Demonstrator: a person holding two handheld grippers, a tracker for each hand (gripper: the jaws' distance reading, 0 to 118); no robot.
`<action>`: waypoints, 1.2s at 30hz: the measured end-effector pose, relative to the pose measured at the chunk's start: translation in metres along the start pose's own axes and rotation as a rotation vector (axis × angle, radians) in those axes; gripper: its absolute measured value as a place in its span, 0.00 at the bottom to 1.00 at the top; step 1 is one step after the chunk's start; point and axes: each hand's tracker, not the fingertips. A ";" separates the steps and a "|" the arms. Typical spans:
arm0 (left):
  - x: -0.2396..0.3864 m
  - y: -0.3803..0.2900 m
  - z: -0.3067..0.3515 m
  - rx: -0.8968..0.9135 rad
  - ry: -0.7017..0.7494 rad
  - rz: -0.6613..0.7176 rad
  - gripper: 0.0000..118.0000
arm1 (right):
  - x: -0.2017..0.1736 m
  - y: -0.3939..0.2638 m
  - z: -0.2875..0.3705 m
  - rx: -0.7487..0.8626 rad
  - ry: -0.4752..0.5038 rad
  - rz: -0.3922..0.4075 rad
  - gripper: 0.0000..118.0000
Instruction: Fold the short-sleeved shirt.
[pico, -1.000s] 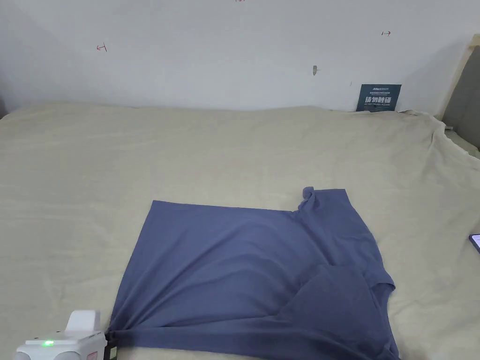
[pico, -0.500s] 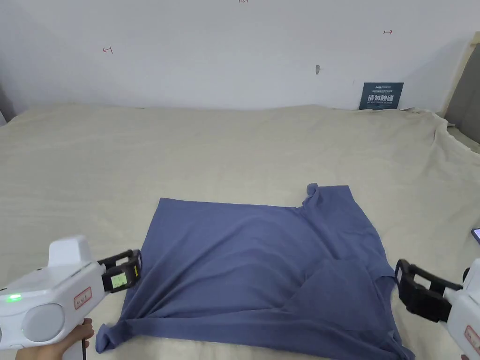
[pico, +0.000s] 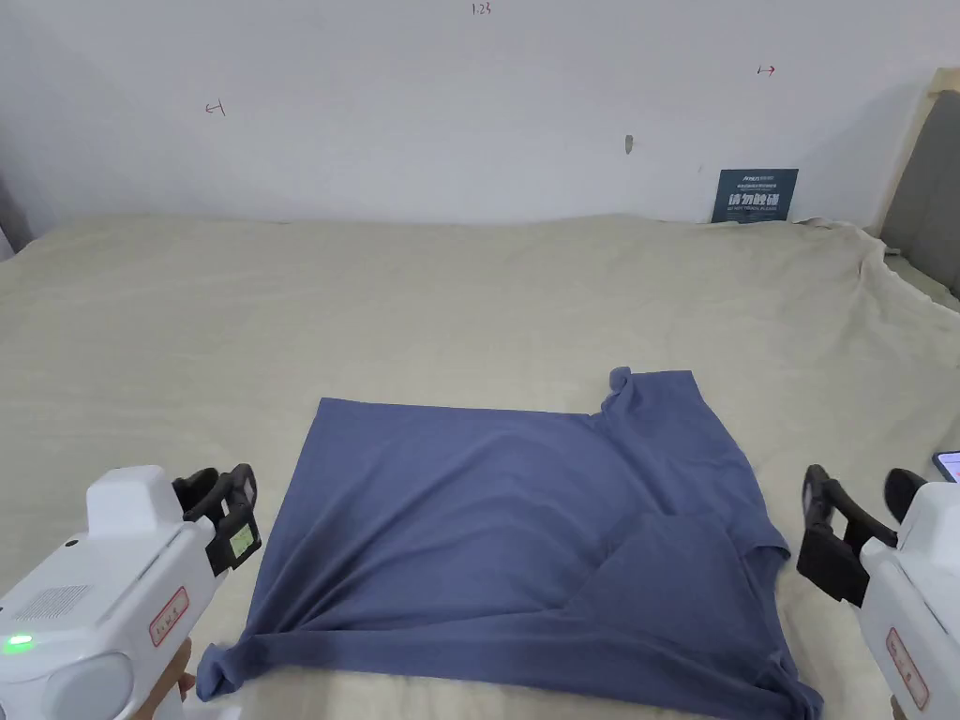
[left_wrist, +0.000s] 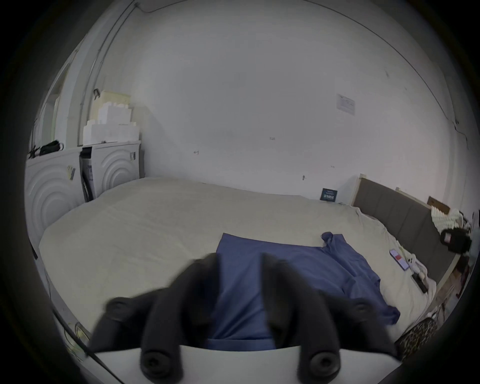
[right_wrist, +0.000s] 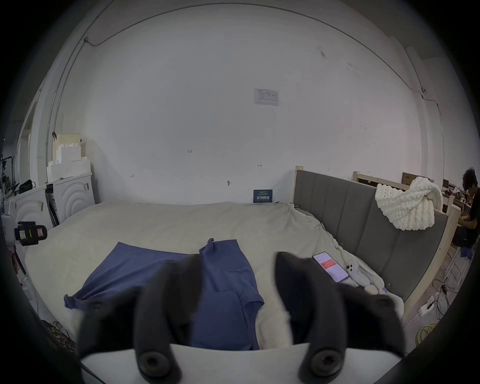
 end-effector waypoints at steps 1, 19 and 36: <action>0.000 -0.001 -0.002 -0.007 -0.004 -0.015 0.03 | -0.001 0.000 0.000 -0.001 0.002 -0.003 0.00; -0.033 -0.048 -0.031 -0.368 0.072 0.031 0.52 | 0.004 -0.010 -0.002 -0.052 0.020 -0.012 0.00; -0.069 -0.122 -0.099 -0.707 0.187 0.157 0.52 | 0.017 -0.039 -0.026 -0.167 0.001 -0.035 0.00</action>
